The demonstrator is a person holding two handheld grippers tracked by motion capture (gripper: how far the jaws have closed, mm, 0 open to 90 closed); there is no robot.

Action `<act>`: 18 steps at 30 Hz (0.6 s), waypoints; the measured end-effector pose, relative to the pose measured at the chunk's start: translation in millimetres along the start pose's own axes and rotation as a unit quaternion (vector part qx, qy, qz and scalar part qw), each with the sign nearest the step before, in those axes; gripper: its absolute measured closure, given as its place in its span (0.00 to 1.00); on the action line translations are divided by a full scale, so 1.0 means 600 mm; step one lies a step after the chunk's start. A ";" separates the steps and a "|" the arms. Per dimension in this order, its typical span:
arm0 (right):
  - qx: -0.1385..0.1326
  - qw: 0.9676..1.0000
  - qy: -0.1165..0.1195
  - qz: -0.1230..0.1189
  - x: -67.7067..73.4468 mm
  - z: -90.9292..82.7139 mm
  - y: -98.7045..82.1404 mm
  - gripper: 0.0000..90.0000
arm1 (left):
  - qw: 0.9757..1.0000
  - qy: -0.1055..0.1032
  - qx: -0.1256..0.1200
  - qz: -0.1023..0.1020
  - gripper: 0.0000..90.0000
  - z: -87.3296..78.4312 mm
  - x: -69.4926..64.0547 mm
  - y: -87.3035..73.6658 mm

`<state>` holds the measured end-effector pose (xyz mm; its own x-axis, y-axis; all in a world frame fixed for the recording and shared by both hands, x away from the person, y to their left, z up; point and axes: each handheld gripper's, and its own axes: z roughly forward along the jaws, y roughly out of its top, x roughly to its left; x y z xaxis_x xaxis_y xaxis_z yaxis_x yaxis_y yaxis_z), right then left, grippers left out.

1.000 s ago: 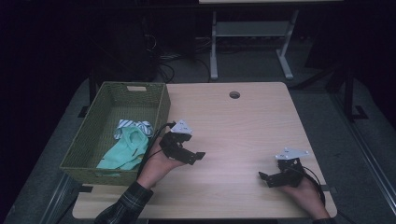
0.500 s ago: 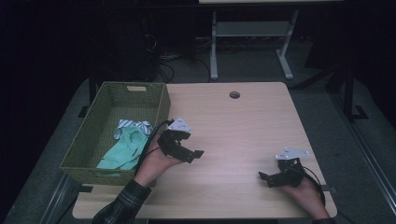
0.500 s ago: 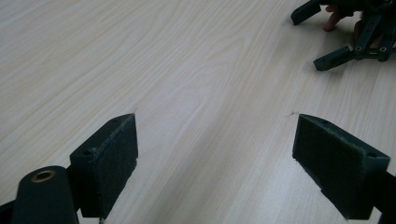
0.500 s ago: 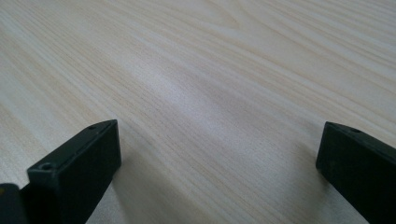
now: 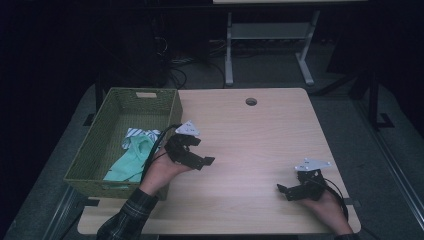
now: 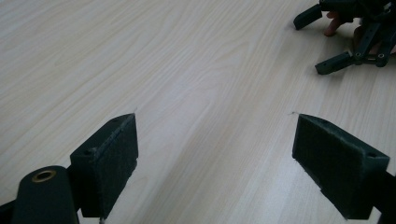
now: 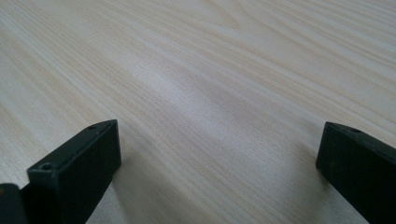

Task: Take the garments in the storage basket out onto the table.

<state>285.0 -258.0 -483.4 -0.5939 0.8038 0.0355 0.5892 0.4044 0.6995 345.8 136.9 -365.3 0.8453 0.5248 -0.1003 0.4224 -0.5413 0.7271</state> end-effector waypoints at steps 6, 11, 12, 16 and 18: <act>0.000 1.000 0.000 0.000 0.000 0.000 0.000 0.00 | 1.000 0.002 0.002 0.001 0.15 -0.012 0.010 0.004; 0.000 1.000 0.000 0.000 0.000 0.000 0.000 0.00 | 1.000 0.003 0.000 0.000 0.15 -0.017 0.014 0.003; 0.000 1.000 0.000 0.000 0.000 0.000 0.000 0.00 | 1.000 0.003 0.003 0.005 0.15 -0.019 0.016 0.003; 0.000 1.000 0.000 0.000 0.000 0.000 0.000 0.00 | 1.000 0.003 0.003 0.000 0.15 -0.025 0.017 0.001; 0.000 1.000 0.000 0.000 0.000 0.000 0.000 0.00 | 1.000 0.003 0.004 -0.001 0.15 -0.027 0.019 -0.001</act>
<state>285.0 -258.0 -483.4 -0.5938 0.8039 0.0351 0.5893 0.4047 0.6993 349.7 154.0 -355.8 0.8426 0.5299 -0.0964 0.4257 -0.5457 0.7218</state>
